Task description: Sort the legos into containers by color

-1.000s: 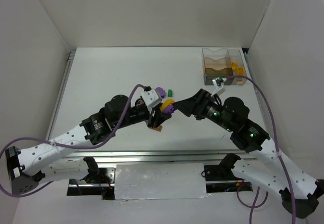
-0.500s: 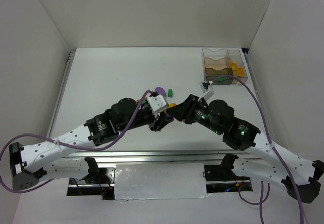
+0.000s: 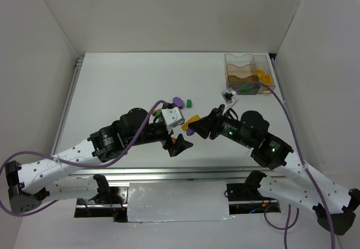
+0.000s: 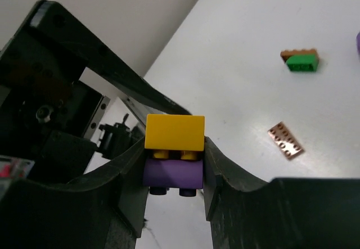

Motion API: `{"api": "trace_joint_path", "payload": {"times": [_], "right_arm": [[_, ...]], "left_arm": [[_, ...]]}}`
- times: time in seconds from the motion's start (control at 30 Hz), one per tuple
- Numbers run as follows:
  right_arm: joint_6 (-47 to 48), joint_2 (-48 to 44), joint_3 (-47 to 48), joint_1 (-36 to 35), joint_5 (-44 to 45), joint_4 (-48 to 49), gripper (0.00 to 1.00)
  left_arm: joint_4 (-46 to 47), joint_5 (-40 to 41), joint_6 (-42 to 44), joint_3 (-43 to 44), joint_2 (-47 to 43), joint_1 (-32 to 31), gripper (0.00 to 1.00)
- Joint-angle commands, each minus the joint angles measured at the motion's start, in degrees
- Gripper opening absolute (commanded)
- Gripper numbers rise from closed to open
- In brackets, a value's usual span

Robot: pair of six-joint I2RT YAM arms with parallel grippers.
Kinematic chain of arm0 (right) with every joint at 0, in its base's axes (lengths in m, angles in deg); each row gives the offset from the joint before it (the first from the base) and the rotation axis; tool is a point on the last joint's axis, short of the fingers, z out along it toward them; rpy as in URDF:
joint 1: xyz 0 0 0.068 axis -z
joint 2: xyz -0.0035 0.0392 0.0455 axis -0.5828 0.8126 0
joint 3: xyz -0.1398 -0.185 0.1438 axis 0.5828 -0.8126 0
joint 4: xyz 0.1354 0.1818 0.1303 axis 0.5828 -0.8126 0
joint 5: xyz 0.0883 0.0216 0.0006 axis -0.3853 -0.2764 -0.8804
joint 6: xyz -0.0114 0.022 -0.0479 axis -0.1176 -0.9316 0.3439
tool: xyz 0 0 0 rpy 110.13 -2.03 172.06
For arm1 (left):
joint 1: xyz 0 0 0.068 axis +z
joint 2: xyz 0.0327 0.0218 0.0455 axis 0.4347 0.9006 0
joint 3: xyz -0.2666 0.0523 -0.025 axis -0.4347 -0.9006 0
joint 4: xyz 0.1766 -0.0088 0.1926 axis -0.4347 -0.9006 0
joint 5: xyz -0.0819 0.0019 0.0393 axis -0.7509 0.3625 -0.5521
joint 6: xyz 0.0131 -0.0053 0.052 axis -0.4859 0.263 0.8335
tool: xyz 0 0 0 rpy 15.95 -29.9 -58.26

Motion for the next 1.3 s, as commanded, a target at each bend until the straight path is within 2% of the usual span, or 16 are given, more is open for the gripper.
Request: {"api": "trace_joint_path", "payload": {"times": [0.0,0.13,0.27,0.37,0.7,0.73,0.8,0.83,0.93,1.03,1.13,1.2,1.27], "right_arm": [[13.2,-4.7,-0.3,5.0,-15.8,5.2,0.00],[20.2,-8.3,0.5,10.5,-35.5,2.8,0.00],[24.8,-6.6,3.1,12.4,-48.2,-1.7,0.00],[25.4,-4.6,3.2,12.4,-53.4,-0.9,0.00],[24.5,-4.0,2.6,12.3,-55.6,3.2,0.00],[24.8,-3.8,2.6,12.2,-55.6,3.2,0.00],[25.2,-3.4,2.7,12.2,-55.1,2.7,0.00],[25.5,-3.1,2.6,12.1,-54.7,2.2,0.00],[26.0,-2.8,2.5,12.0,-54.0,1.7,0.00],[27.2,-2.6,2.8,11.9,-53.0,0.0,0.00],[27.8,-2.2,2.8,11.9,-52.9,-0.5,0.00],[27.6,-2.1,2.8,11.7,-52.9,-0.4,0.00],[27.4,-1.8,2.8,11.4,-53.4,0.0,0.00]], "left_arm": [[-3.3,-10.0,-0.8,3.4,-3.3,-0.1,0.99],[-4.8,-21.0,0.2,2.5,-6.4,-0.1,0.99],[-2.1,-25.2,-1.1,-0.5,-9.8,-0.1,0.99],[0.1,-26.2,-2.9,-0.7,-10.0,-0.1,0.96],[-0.4,-23.2,-9.2,3.9,0.4,-0.1,0.81],[0.0,-22.9,-9.8,4.1,1.0,-0.1,0.74],[0.5,-22.5,-10.3,4.2,2.0,-0.1,0.68],[1.0,-22.4,-10.4,4.2,2.2,-0.1,0.57],[1.5,-23.0,-10.5,4.3,2.2,-0.1,0.43],[2.4,-25.1,-10.3,4.3,1.7,-0.1,0.44],[2.9,-26.0,-10.0,4.4,1.2,-0.1,0.53],[2.6,-26.3,-9.8,4.5,1.4,-0.1,0.50],[2.7,-26.3,-9.7,4.7,1.6,-0.1,0.24]]}}
